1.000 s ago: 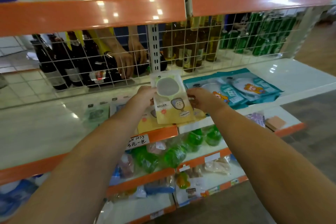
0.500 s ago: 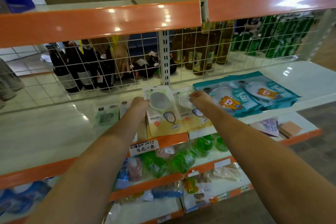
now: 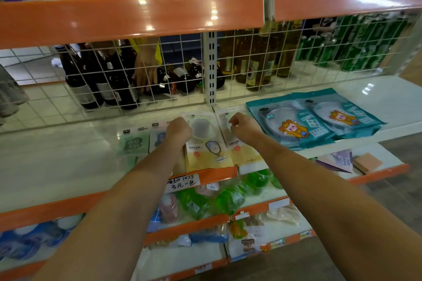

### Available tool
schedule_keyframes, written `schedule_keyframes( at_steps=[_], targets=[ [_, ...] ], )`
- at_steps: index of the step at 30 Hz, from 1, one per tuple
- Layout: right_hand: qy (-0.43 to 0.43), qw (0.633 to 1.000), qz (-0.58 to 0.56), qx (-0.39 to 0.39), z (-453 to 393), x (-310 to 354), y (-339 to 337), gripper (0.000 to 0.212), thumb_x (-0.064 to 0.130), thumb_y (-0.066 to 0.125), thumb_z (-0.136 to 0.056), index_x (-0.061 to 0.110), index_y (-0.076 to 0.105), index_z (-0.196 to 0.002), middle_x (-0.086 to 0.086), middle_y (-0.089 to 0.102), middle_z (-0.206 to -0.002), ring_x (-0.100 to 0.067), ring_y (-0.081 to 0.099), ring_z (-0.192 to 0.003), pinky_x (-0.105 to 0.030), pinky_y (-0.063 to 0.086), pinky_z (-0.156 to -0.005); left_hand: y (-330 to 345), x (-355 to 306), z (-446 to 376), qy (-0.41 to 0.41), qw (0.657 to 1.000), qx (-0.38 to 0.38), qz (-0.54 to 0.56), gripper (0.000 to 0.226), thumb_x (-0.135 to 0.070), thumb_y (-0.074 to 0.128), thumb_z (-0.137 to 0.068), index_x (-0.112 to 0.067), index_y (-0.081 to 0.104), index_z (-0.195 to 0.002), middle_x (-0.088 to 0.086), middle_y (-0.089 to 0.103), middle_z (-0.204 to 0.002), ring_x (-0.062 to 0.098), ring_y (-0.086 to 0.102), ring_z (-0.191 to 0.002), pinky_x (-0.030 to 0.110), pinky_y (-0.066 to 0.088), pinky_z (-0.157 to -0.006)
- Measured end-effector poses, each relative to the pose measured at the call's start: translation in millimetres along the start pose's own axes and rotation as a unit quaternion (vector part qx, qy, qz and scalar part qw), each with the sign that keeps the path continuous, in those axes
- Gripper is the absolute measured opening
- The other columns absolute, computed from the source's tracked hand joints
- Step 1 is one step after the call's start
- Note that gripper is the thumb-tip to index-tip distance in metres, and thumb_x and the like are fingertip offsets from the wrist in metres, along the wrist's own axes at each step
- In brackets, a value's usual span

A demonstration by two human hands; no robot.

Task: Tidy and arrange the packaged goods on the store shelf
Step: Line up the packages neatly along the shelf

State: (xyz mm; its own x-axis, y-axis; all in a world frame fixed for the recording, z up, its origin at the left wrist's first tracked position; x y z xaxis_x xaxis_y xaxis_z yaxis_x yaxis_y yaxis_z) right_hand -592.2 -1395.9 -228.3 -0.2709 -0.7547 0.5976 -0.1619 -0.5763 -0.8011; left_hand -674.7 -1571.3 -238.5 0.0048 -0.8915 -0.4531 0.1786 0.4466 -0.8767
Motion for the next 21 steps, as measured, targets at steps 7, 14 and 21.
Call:
schedule_keyframes(
  at_steps=[7, 14, 21],
  targets=[
    [0.0, 0.999, 0.036, 0.006, -2, 3, 4, 0.033, 0.011, 0.047, -0.093, 0.013, 0.054, -0.125, -0.008, 0.058, -0.121, -0.02, 0.056, -0.094, -0.027, 0.045, -0.07, 1, -2, 6, 0.048, 0.979, -0.038, -0.196, 0.023, -0.006, 0.045, -0.096, -0.003, 0.062, -0.111, 0.012, 0.064, -0.114, 0.026, 0.061, -0.104, 0.029, 0.044, -0.072],
    [0.015, 0.994, 0.105, 0.031, -2, 13, 6, 0.037, 0.018, 0.048, -0.093, 0.019, 0.051, -0.13, -0.009, 0.055, -0.127, -0.026, 0.056, -0.11, -0.036, 0.052, -0.09, -3, 2, 10, 0.146, 0.943, -0.068, -0.29, 0.035, -0.028, 0.046, -0.099, -0.008, 0.05, -0.127, 0.011, 0.049, -0.126, 0.028, 0.048, -0.116, 0.035, 0.042, -0.088],
    [-0.041, 0.97, 0.233, 0.05, -3, 41, 9, 0.045, 0.024, 0.046, -0.095, 0.02, 0.041, -0.14, -0.009, 0.042, -0.143, -0.028, 0.037, -0.132, -0.04, 0.034, -0.105, -16, 1, 15, 0.251, 0.9, -0.051, -0.352, 0.041, -0.038, 0.035, -0.1, -0.016, 0.048, -0.132, 0.008, 0.048, -0.132, 0.027, 0.042, -0.121, 0.039, 0.036, -0.095]
  ],
)
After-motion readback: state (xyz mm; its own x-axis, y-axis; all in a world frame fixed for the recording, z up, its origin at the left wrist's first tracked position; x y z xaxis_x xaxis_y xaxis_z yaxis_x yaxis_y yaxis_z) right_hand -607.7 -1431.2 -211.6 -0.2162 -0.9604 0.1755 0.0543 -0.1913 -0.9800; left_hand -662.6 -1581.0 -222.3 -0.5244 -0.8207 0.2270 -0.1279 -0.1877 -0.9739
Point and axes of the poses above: each hand's wrist, its own z-axis away from the middle knuckle, its own y-axis out of the palm, x = y × z, the point moved 2 cm from there along -z, towards the middle knuckle
